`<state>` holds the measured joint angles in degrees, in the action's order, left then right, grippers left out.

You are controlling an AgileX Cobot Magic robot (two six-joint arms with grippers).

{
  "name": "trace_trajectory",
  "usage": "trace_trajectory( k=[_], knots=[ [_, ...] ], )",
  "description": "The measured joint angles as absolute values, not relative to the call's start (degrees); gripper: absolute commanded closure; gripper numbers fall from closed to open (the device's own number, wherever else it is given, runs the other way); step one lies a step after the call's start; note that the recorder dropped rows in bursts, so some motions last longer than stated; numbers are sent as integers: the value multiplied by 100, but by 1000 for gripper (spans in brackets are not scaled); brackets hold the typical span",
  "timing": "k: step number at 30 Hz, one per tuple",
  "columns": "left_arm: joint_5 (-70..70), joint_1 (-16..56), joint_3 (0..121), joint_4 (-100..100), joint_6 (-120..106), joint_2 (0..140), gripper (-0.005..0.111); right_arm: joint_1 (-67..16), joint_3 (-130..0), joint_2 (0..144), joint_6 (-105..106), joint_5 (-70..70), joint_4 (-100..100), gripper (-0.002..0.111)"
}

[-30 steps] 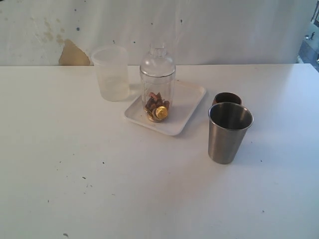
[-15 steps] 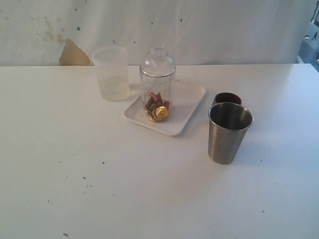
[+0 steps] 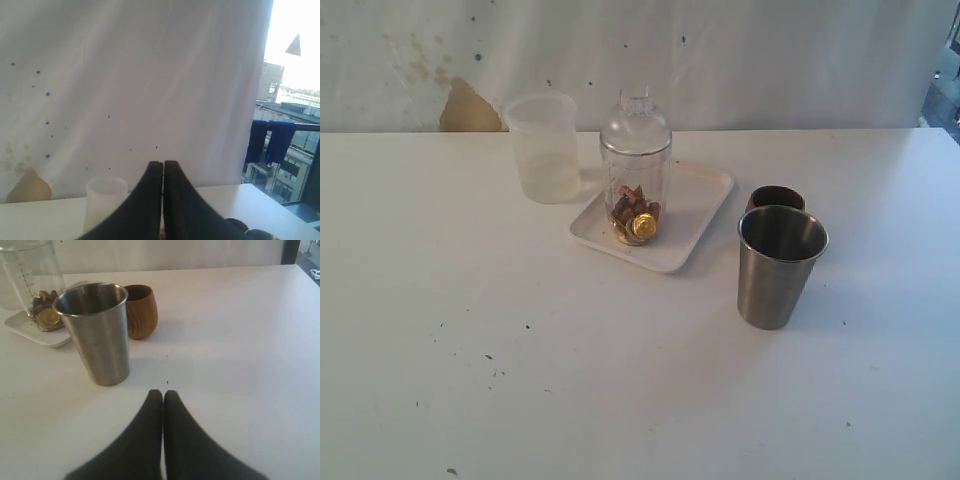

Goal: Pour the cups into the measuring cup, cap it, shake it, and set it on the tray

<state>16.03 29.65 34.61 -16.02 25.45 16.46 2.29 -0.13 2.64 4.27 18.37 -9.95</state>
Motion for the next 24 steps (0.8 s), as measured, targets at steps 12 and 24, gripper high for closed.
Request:
trace_trajectory(
  k=[12,24],
  knots=[
    [1545,2214,3138,-1569,2111,1451,106,229,-13,264,427,1837,-995,108],
    [1447,977,2802,0,37,1081,106,229,-13,264,427,1837,-995,108]
  ],
)
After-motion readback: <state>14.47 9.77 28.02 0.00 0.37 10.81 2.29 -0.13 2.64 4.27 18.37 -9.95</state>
